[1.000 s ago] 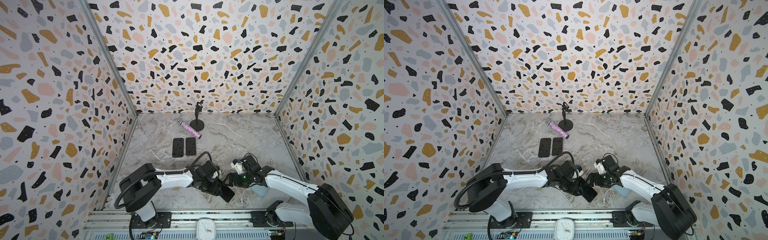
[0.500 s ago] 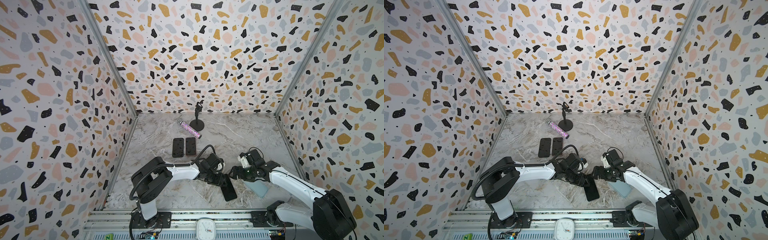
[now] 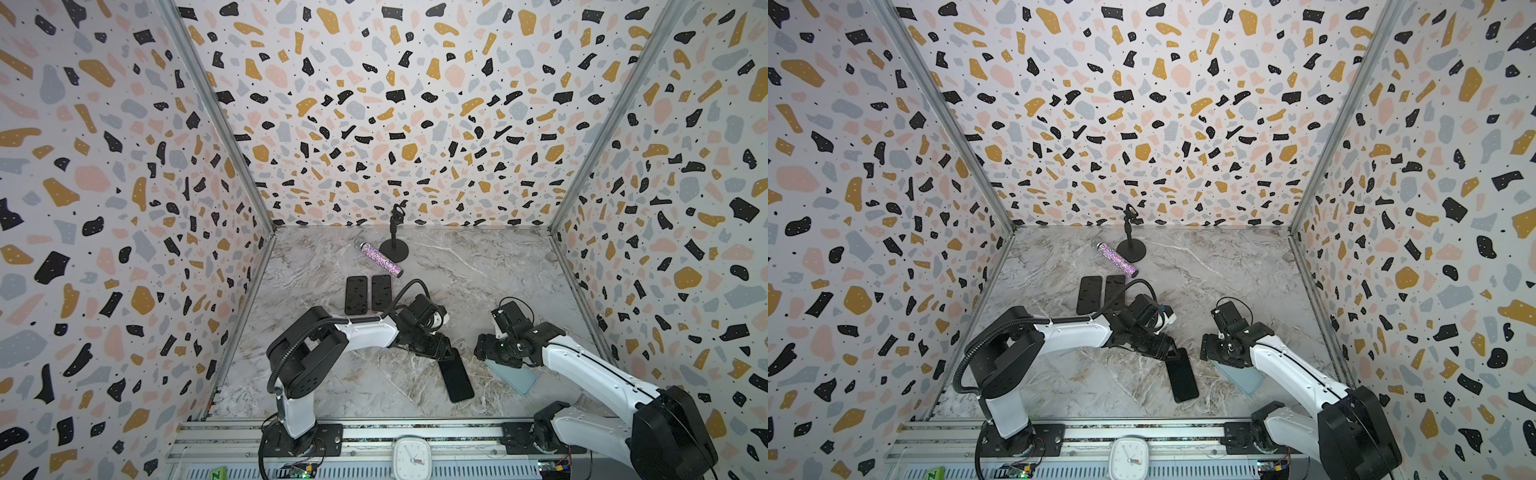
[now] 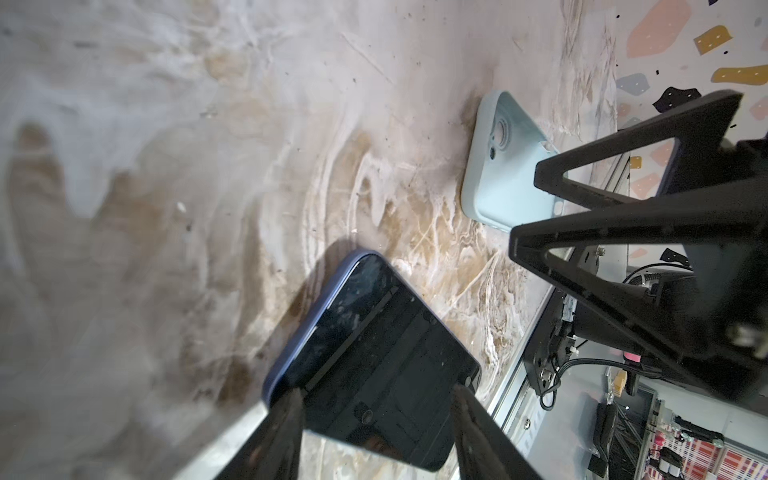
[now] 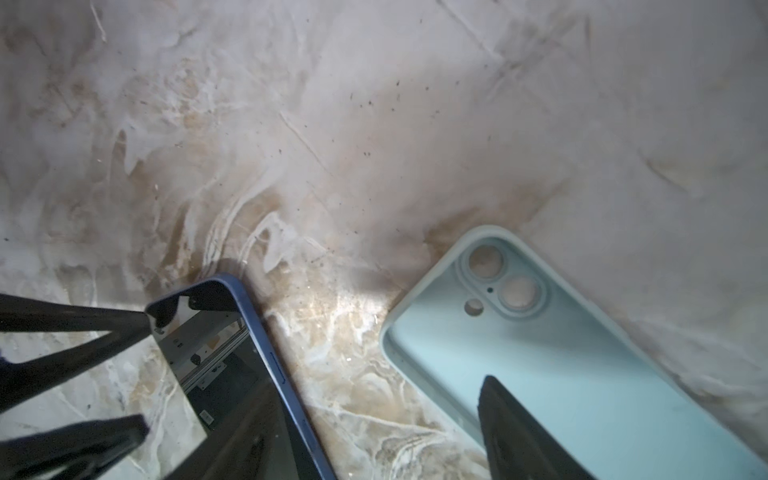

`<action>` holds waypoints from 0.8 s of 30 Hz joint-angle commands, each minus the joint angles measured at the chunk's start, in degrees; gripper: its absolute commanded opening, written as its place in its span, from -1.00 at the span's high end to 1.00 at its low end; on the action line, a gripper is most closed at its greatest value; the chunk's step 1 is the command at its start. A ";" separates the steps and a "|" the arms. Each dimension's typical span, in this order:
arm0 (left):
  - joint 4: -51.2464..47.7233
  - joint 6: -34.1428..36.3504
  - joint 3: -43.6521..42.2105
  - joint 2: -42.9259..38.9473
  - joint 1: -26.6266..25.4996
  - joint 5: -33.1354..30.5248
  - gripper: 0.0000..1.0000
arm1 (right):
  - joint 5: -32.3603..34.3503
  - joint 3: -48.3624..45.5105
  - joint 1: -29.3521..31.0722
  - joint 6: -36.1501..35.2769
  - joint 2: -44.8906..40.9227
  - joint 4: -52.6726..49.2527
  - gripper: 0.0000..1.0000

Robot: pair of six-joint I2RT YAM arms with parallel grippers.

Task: Put the phone into the phone case
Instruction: 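Release the phone with the right gripper and move it toward the mint-green case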

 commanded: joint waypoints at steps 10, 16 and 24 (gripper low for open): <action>0.48 2.06 -3.14 -3.27 0.73 2.31 -0.17 | -0.44 -7.10 2.01 3.40 -0.64 1.51 -0.43; 1.13 1.78 -4.54 -4.56 0.83 2.27 -0.17 | 3.95 -5.23 5.19 4.55 1.40 0.37 -0.22; 0.63 2.08 -5.02 -6.18 1.18 2.15 -0.18 | 7.95 -4.64 5.17 5.89 3.38 0.53 0.23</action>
